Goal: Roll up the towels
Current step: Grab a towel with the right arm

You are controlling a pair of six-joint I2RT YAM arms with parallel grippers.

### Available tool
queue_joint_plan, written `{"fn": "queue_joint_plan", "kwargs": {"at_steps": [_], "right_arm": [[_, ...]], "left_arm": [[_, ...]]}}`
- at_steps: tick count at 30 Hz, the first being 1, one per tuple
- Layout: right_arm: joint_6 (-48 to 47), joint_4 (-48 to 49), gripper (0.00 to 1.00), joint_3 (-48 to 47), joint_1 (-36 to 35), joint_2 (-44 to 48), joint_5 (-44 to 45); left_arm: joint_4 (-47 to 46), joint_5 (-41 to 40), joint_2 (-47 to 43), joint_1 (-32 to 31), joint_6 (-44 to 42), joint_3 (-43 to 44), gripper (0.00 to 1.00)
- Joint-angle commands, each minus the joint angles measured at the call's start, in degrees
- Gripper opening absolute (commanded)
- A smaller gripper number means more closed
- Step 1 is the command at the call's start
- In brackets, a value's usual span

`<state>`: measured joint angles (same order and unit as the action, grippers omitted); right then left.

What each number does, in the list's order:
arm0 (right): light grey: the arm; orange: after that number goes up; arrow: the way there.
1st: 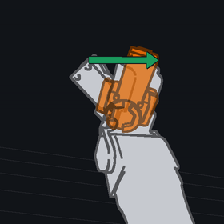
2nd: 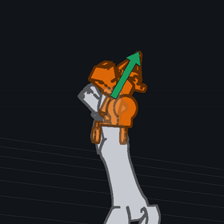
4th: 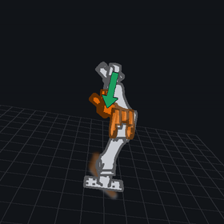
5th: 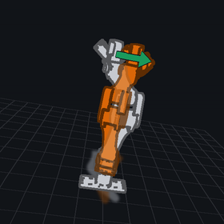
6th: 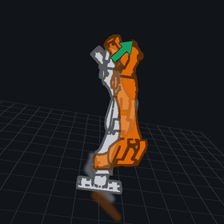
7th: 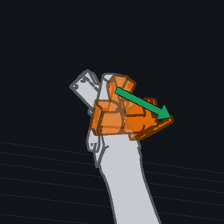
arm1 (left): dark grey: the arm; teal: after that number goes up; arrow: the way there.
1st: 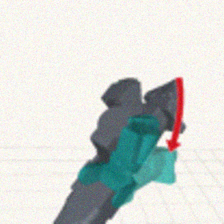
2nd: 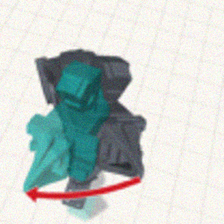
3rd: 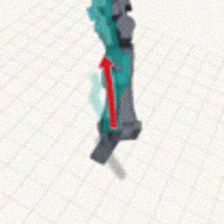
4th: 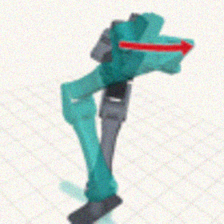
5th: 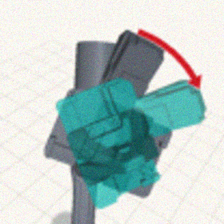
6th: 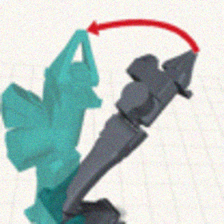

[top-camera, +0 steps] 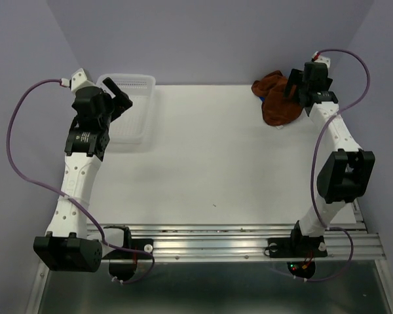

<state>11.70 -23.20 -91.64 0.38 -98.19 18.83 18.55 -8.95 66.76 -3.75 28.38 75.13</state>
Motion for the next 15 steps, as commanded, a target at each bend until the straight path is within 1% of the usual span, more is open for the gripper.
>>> {"fn": "queue_joint_plan", "kwargs": {"at_steps": [1,2,5,8,9,12,15], "right_arm": [[-6.69,2.20,1.00,-10.04,2.69,-7.87,-1.76],[-6.96,2.20,1.00,-13.27,3.65,-11.20,-2.65],[-7.31,2.20,1.00,-18.90,4.54,-15.52,-6.87],[-8.10,2.28,1.00,-22.96,5.15,-20.54,-8.37],[-8.19,2.20,1.00,-25.76,5.15,-21.85,-8.81],[-7.84,2.20,1.00,-30.95,5.15,-26.60,-9.60],[-7.57,2.28,1.00,-34.04,5.15,-30.73,-10.91]], "left_arm": [[-3.60,0.69,0.12,-0.12,-1.92,-0.60,0.99],[-3.60,0.69,0.30,-0.12,-2.01,-0.51,0.99],[-3.43,-0.01,0.74,-0.12,-2.10,-0.51,0.99],[-3.52,-0.10,1.09,-0.12,-2.10,-0.60,0.99],[-3.78,0.07,1.35,-0.12,-2.28,-0.60,0.99],[-4.30,1.83,1.88,-0.12,-2.81,-0.87,0.99],[-4.48,2.36,2.14,-0.03,-3.07,-1.04,0.99]]}}
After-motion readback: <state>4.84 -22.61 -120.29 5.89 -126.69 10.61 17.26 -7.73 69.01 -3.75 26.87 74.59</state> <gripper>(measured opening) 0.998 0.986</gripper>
